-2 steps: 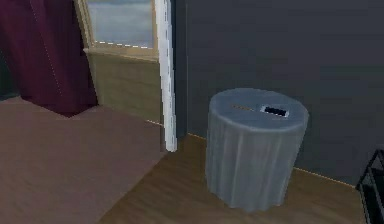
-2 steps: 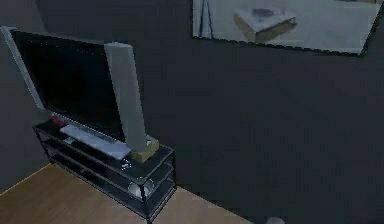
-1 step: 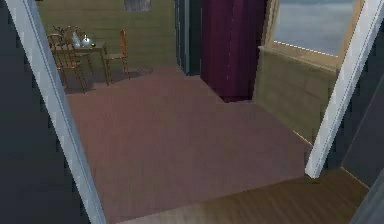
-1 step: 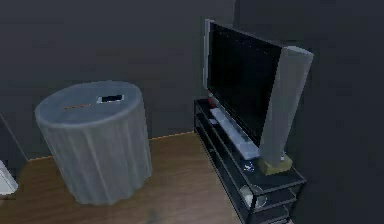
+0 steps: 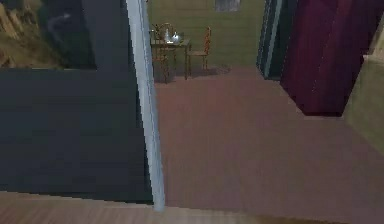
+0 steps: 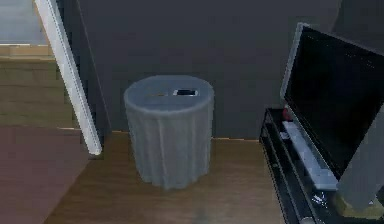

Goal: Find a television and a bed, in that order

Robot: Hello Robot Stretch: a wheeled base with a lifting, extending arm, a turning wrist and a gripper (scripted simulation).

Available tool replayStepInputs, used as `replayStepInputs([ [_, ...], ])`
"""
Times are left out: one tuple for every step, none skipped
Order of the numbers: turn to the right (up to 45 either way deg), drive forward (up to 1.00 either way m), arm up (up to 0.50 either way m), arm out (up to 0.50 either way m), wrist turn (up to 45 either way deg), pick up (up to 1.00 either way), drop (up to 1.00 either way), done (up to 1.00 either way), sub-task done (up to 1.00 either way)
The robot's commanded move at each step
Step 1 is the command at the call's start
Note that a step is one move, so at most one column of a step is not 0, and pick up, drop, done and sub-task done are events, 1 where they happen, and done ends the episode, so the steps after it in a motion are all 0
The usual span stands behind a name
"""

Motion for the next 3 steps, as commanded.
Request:
replayStepInputs([
  [0.0,0.6,0.0,0.0,0.0,0.0,0.0,0.0,0.0],
  [-45.0,0.0,0.0,0.0,0.0,0.0,0.0,0.0,0.0],
  [-42.0,0.0,0.0,0.0,0.0,0.0,0.0,0.0,0.0],
])
